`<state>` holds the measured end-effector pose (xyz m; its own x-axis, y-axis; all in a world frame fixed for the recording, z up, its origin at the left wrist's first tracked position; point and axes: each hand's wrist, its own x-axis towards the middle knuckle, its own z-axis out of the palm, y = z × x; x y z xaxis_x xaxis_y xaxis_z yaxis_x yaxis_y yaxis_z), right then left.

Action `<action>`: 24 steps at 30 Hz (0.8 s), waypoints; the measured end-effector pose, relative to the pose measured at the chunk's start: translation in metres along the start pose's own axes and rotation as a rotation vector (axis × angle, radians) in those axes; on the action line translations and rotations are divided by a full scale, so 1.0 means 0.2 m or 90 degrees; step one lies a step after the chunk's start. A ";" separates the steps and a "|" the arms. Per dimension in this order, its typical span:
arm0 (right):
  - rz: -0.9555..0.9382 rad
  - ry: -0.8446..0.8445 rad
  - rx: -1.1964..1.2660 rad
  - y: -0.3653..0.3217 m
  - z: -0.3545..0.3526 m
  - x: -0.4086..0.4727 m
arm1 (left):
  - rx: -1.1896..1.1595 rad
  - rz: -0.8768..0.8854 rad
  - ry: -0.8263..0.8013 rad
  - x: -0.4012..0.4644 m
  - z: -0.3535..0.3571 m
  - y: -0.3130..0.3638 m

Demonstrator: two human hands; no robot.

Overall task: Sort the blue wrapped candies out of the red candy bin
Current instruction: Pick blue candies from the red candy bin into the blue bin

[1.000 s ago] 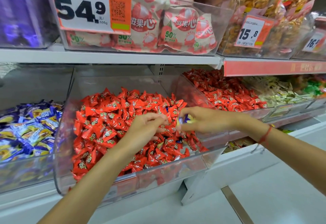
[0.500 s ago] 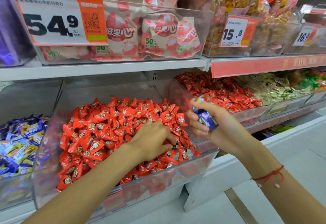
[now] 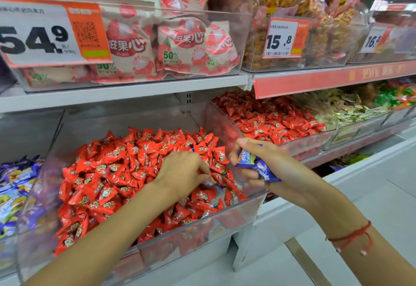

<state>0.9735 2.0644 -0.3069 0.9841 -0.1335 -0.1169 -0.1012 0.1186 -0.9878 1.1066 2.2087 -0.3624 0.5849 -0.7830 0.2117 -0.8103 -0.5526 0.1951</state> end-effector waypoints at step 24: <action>-0.152 0.232 -0.079 0.05 0.09 0.04 | -0.675 -0.104 0.133 -0.10 -0.23 0.24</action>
<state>0.9823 2.0820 -0.3159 0.8689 -0.4827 0.1095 0.0843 -0.0738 -0.9937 1.0576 2.2113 -0.3125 0.7585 -0.6032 0.2466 -0.3377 -0.0402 0.9404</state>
